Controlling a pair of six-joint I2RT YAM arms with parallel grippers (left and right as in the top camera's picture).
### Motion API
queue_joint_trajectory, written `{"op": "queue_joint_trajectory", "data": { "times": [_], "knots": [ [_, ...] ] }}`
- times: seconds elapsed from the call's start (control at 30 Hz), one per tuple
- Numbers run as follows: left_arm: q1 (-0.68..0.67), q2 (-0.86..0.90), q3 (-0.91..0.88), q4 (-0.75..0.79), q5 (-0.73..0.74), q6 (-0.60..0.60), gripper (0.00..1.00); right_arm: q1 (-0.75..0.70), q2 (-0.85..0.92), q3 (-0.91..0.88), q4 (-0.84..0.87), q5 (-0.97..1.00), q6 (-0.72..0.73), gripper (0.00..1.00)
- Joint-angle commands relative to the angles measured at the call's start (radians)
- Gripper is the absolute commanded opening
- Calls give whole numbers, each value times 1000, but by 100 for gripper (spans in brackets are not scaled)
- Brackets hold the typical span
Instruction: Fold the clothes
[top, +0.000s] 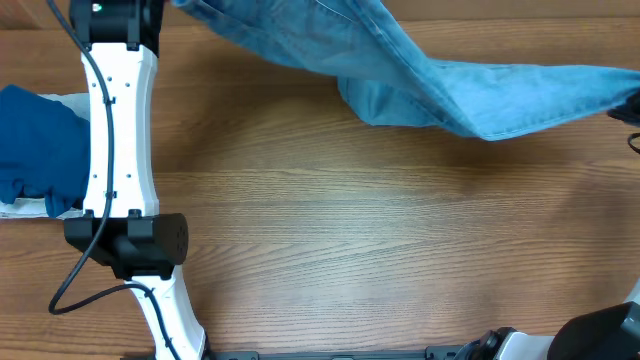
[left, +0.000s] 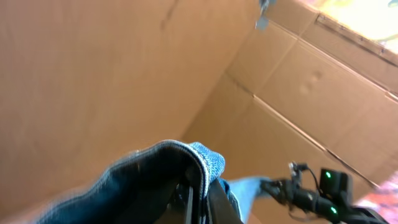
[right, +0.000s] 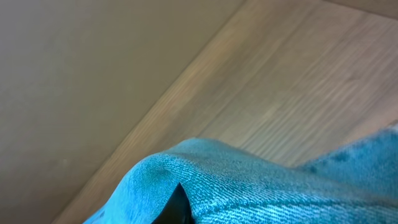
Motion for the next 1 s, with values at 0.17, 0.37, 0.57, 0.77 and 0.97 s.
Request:
{"op": "queue_joint_trajectory", "data": {
  "times": [0.17,0.37,0.57,0.77,0.97],
  "knots": [
    [138,-9,27,-918,-85,629,4,-54,-13,47,-251,-142,-12,4],
    [174,-8,23,-1358,-625,790,30,-10,-13,45,-600,-36,-106,8],
    [174,-8,21,-1358,-648,783,35,-10,-13,45,-680,201,-58,52],
    [32,-6,-28,-1355,-667,846,34,-10,-12,45,-545,28,-83,52],
    [-213,-5,-445,-1095,-781,830,22,76,96,43,-529,-56,-129,36]
  ]
}}
